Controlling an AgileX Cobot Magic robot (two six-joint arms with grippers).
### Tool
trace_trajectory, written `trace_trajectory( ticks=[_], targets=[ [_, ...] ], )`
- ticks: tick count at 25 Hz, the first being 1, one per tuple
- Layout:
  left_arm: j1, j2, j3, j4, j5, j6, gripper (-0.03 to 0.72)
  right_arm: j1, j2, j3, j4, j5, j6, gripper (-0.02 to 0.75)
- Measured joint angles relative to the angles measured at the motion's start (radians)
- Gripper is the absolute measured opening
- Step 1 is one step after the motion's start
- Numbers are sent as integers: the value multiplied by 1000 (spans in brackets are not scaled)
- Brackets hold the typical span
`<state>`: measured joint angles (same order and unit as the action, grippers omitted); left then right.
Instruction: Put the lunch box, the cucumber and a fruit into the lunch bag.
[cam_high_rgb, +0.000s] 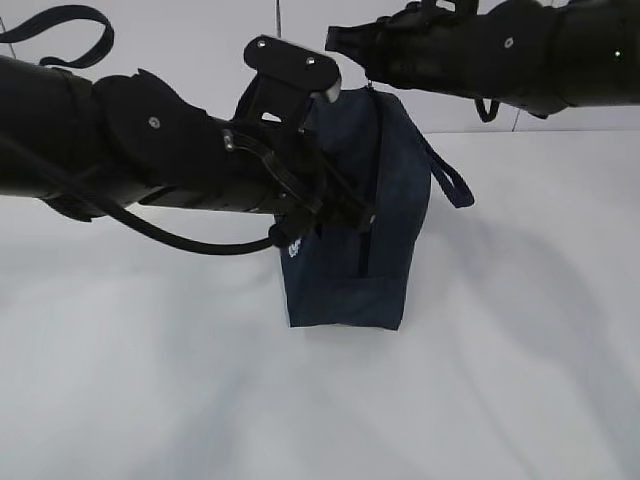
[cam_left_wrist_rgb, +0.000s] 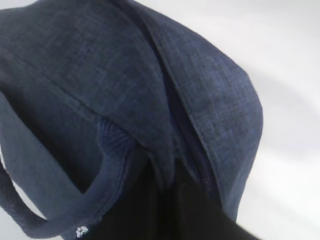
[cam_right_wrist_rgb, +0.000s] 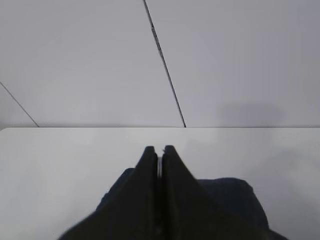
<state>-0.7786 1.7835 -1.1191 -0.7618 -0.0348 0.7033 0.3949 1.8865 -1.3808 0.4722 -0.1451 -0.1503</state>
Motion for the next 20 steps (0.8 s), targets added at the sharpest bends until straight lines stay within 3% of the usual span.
trace_trajectory(
  ticks=[12, 20],
  targets=[
    [-19, -1, 9, 26, 17, 0, -8, -70, 123, -177, 0, 165, -7, 0],
    [-19, -52, 100, 28, -2, 0, -8, -89, 215, -317, -2, 322, -9, 0]
  ],
)
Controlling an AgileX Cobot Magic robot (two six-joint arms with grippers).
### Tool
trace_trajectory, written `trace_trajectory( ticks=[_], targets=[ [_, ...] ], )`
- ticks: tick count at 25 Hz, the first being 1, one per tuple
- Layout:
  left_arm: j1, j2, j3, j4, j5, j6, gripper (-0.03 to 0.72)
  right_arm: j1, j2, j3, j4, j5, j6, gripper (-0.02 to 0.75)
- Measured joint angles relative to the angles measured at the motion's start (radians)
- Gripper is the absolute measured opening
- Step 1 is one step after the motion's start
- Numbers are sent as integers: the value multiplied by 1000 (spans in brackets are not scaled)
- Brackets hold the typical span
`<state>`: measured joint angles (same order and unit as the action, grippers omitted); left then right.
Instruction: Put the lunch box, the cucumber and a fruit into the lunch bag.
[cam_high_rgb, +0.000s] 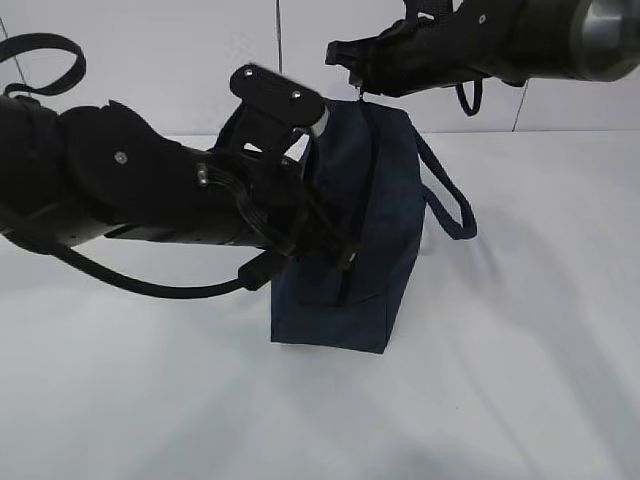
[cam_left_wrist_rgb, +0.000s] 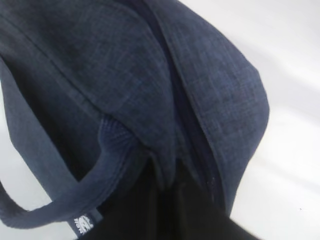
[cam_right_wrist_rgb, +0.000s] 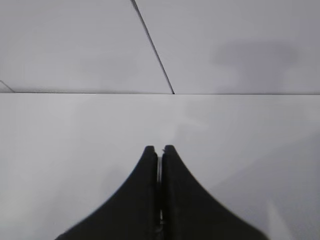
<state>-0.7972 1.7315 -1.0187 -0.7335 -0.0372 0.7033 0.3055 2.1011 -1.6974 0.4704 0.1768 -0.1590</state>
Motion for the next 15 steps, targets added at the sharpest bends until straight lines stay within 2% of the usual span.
trace_trajectory(
  ticks=[9, 12, 15],
  targets=[
    [0, -53, 50, 2, 27, 0, -8, -15, 69, -93, -3, 122, 0, 0],
    [0, -60, 50, -30, 42, 0, 0, -19, 70, -105, -6, 149, 0, 0],
    [0, -77, 50, -76, 56, 0, 65, -19, 71, -131, -6, 173, 0, 0]
  ],
)
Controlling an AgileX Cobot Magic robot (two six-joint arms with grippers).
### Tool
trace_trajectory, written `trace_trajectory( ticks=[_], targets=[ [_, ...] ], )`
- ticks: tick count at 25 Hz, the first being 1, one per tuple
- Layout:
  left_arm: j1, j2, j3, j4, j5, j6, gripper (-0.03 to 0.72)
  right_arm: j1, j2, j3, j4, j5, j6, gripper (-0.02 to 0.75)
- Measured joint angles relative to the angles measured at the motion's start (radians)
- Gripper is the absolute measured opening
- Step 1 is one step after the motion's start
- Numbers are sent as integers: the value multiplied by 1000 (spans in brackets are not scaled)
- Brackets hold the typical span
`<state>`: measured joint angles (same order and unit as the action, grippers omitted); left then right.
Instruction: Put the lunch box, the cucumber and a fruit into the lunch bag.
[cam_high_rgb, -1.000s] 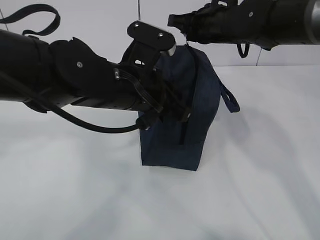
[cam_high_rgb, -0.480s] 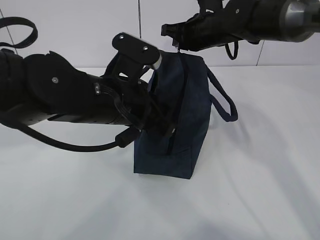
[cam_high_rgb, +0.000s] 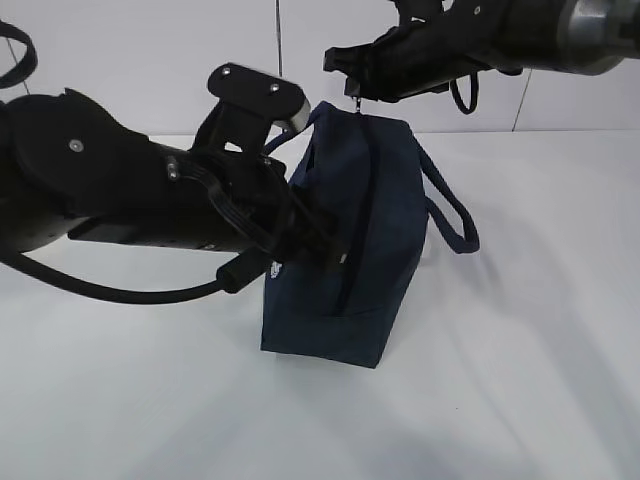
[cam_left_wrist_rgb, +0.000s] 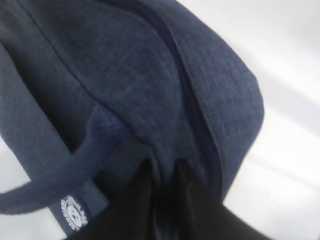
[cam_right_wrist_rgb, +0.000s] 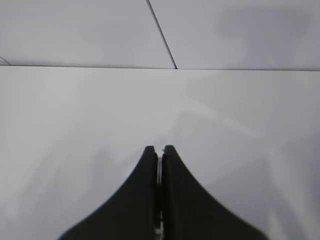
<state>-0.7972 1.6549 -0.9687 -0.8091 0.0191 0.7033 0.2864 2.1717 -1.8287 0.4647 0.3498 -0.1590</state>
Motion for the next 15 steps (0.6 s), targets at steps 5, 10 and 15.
trace_trajectory(
  ticks=[5, 10, 15],
  targets=[
    [3, -65, 0, -56, 50, 0, 286, -2, 0, -18, -2, 21, 0, 0],
    [61, -127, -11, -138, 164, 0, 372, -4, 0, -20, -5, 36, 0, 0],
    [161, -138, -130, -191, 308, -63, 377, -7, 0, -20, 3, 47, 0, 0]
  ],
)
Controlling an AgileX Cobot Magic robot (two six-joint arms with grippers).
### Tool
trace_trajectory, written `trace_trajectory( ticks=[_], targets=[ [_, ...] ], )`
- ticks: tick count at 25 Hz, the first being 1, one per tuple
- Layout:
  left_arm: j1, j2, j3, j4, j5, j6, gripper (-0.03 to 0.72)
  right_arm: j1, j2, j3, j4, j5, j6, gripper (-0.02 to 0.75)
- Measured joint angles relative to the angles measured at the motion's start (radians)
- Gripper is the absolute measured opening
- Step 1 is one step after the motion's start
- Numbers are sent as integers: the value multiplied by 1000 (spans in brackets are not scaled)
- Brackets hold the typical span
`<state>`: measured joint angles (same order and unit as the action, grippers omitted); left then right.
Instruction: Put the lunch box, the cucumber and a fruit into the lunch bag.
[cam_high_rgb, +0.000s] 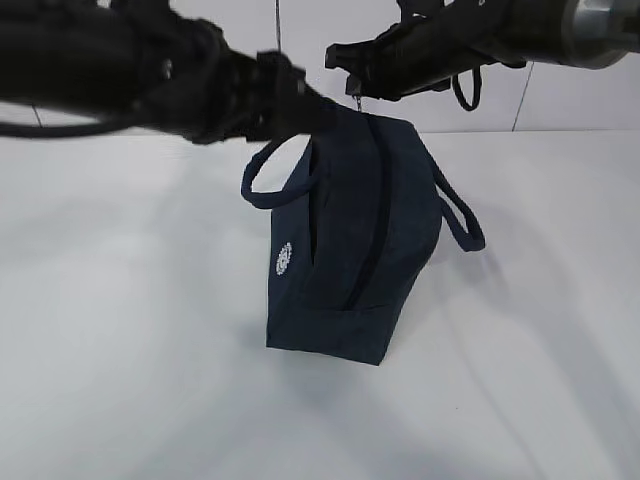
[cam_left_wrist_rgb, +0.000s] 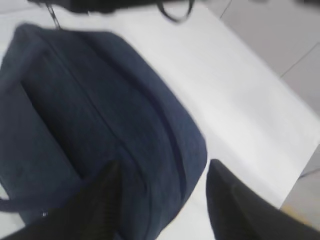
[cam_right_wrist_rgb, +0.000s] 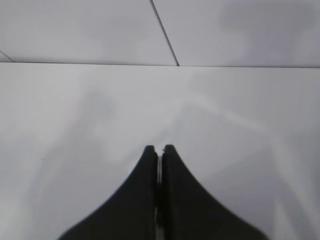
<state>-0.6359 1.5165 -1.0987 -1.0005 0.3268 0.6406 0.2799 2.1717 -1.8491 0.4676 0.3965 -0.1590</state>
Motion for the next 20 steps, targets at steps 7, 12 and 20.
trace_trajectory(
  ticks=[7, 12, 20],
  targets=[
    [162, 119, -211, 35, 264, -211, 376, 0, 0, 0, 6, 20, 0, 0],
    [211, 286, -398, 141, 513, -352, 359, 0, 0, 0, 6, 20, 0, 0],
    [211, 418, -625, 271, 625, -505, 355, 0, 0, 0, 6, 22, 0, 0]
  ],
)
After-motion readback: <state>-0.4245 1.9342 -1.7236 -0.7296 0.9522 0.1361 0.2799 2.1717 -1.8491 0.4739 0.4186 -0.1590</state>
